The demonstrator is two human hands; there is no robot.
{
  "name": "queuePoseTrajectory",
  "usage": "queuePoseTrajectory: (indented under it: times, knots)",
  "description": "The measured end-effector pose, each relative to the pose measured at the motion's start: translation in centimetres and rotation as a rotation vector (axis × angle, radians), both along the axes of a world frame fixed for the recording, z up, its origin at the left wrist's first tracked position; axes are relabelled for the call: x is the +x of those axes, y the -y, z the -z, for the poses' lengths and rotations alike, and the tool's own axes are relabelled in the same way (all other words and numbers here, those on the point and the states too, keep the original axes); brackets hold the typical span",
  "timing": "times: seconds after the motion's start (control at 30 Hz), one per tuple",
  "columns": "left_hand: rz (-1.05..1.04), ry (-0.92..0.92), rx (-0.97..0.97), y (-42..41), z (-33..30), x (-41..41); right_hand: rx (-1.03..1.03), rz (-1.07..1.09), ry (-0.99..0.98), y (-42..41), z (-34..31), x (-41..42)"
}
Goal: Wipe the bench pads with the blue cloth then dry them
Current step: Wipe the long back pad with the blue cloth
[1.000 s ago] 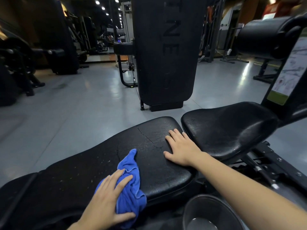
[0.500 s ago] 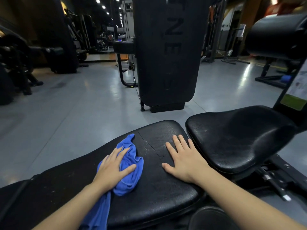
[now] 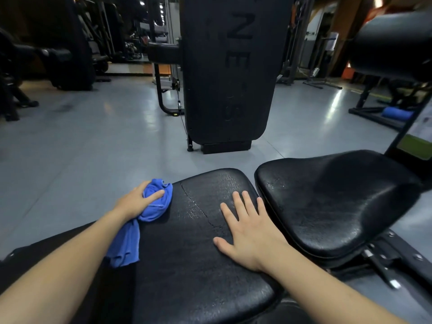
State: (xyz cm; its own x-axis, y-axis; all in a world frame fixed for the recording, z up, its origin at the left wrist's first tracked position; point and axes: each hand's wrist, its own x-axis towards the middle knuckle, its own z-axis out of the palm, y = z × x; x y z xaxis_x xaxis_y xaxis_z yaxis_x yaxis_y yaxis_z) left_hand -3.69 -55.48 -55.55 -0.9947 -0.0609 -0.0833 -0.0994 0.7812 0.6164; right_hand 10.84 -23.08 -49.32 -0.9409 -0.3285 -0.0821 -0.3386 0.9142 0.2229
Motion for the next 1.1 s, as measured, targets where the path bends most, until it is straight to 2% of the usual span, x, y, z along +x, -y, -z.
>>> queuePoseTrajectory:
  times: [0.13,0.3,0.47,0.6,0.83,0.97,1.1]
  knots:
    - [-0.070,0.051,-0.011,3.9,1.2,1.8,-0.001,0.000,0.004,0.0,0.1,0.0]
    - [-0.168,0.025,-0.195,8.6,2.8,7.1,-0.011,0.003,0.006,0.0,0.0,0.1]
    - [-0.167,-0.030,-0.139,10.4,3.9,13.0,-0.006,0.013,0.011,0.0,-0.2,0.2]
    - [-0.097,-0.093,-0.146,8.3,3.8,18.0,0.004,0.015,0.010,0.1,-0.2,0.1]
    - [0.133,-0.207,-0.223,-0.1,2.6,24.1,0.024,0.032,0.026,0.3,-0.6,0.1]
    - [0.162,-0.209,-0.221,-2.4,1.4,23.7,0.038,0.036,0.020,0.4,-0.6,0.1]
    - [0.131,-0.198,-0.223,-3.0,0.7,19.7,0.034,0.029,0.023,0.4,-0.4,0.0]
